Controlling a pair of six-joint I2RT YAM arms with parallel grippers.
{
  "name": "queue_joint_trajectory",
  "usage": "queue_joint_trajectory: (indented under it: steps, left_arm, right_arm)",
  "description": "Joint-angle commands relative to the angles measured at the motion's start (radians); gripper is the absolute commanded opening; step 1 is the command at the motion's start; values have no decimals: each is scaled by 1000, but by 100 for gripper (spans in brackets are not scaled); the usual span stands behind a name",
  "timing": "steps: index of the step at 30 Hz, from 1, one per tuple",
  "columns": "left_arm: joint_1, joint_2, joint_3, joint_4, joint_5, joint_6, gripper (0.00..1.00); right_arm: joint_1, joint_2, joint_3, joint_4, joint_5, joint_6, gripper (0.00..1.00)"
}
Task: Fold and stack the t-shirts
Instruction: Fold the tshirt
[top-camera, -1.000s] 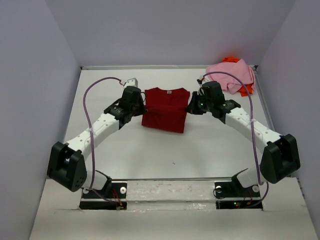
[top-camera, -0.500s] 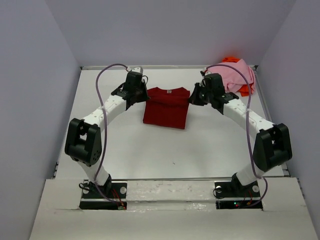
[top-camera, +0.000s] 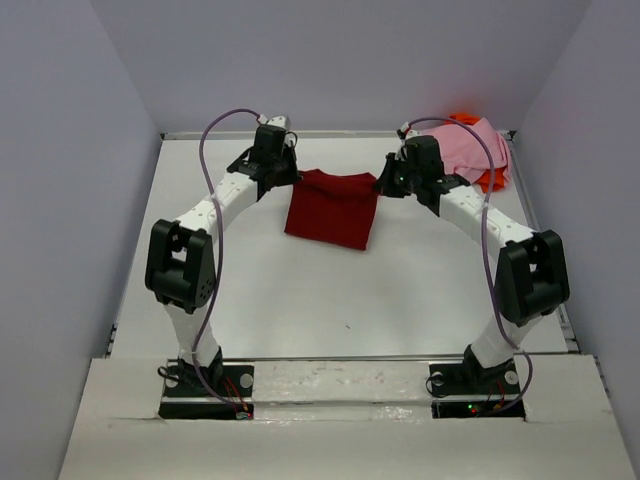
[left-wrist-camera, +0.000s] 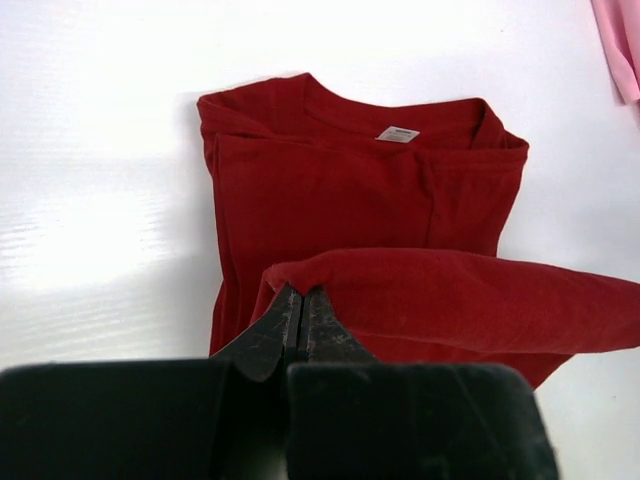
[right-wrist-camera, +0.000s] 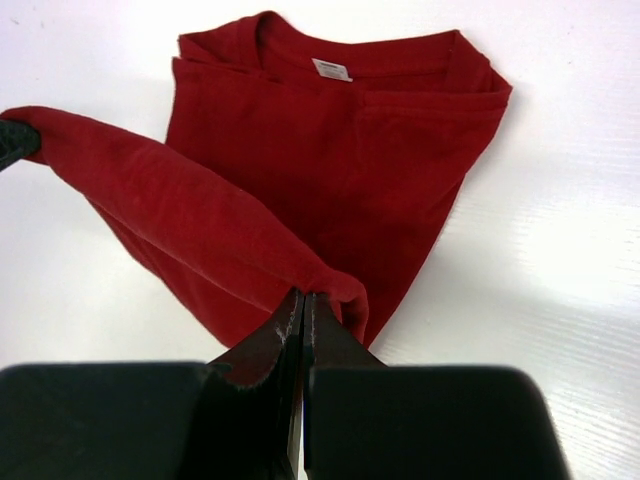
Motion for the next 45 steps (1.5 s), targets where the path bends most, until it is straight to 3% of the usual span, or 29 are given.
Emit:
queue_joint_trajectory:
  steps: [1,8,16,18,19,21,22,23,24,26,27,29,30,33,35,37,38,42,45]
  left_arm:
    - [22,54,99,0,44,24,0]
    - [44,208,266,-37,112,30,0]
    - [65,417,582,-121,137,45,2]
    - [70,479,650,-123,150,42,14]
    - [76,512,668,-108,149,41,32]
    - [82,540,727,-83,155,26,57]
    - [93,561,751,-63,160,13,81]
    - [99,568,770,-49,161,9,86]
    - [104,571,809,-40,161,6,94]
    - [119,569,852,-29,169,10,99]
    - [125,565,892,-32,167,10,99]
    - [139,533,912,-43,169,24,99]
    - [150,517,908,-49,164,35,99]
    - [160,432,836,-80,127,91,99]
    - [160,355,717,-78,132,128,99]
    - [156,272,618,-86,146,140,99]
    - [153,243,499,-84,167,147,99]
    - [118,125,214,-5,222,159,99]
    - [99,149,155,3,241,148,98]
  right_arm:
    - [-30,37,59,53,26,-7,0]
    - [-73,129,101,89,24,13,0]
    - [-114,275,239,101,3,13,0]
    - [-114,326,285,101,-11,3,0]
    - [-114,343,300,109,-11,-1,0]
    - [-124,376,337,110,-2,-9,0]
    - [-133,407,381,109,-1,-10,0]
    - [-133,419,406,109,-1,-9,10]
    - [-142,427,430,107,-2,-10,42]
    - [-151,442,509,92,4,-17,66]
    - [-163,441,532,87,-7,-18,86]
    - [-174,435,582,51,-45,-30,92]
    - [-174,426,619,31,-31,-52,99]
    - [-174,360,606,-5,-7,-93,100]
    - [-174,312,561,-19,-92,-108,100]
    - [-174,288,521,-58,-157,-110,97]
    - [-174,277,498,-75,-192,-107,95]
    - [-145,191,281,-66,-182,-48,91]
    - [-136,182,167,-57,-182,-4,83]
